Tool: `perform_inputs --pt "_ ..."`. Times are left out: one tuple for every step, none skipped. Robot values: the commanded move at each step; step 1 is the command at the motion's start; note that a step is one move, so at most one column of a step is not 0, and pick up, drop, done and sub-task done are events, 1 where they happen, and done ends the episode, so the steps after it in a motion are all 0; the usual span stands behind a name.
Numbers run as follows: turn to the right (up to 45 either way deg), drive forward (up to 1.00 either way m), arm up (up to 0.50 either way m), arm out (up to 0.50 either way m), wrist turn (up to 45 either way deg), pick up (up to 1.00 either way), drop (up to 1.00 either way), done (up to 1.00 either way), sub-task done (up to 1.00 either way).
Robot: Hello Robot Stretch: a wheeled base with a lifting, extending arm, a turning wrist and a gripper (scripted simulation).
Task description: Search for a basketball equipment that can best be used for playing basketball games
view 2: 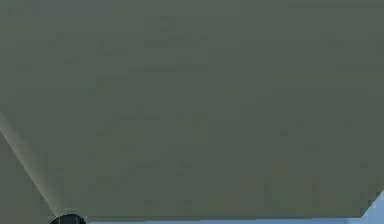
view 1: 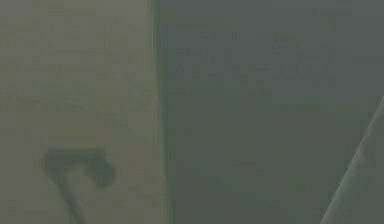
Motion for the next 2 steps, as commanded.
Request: perform_inputs --pt "42.0 0.00 0.00 0.00 0.0 0.00 0.00 0.00 0.00" --pt "0.0 0.00 0.00 0.00 0.0 0.00 0.00 1.00 0.00"
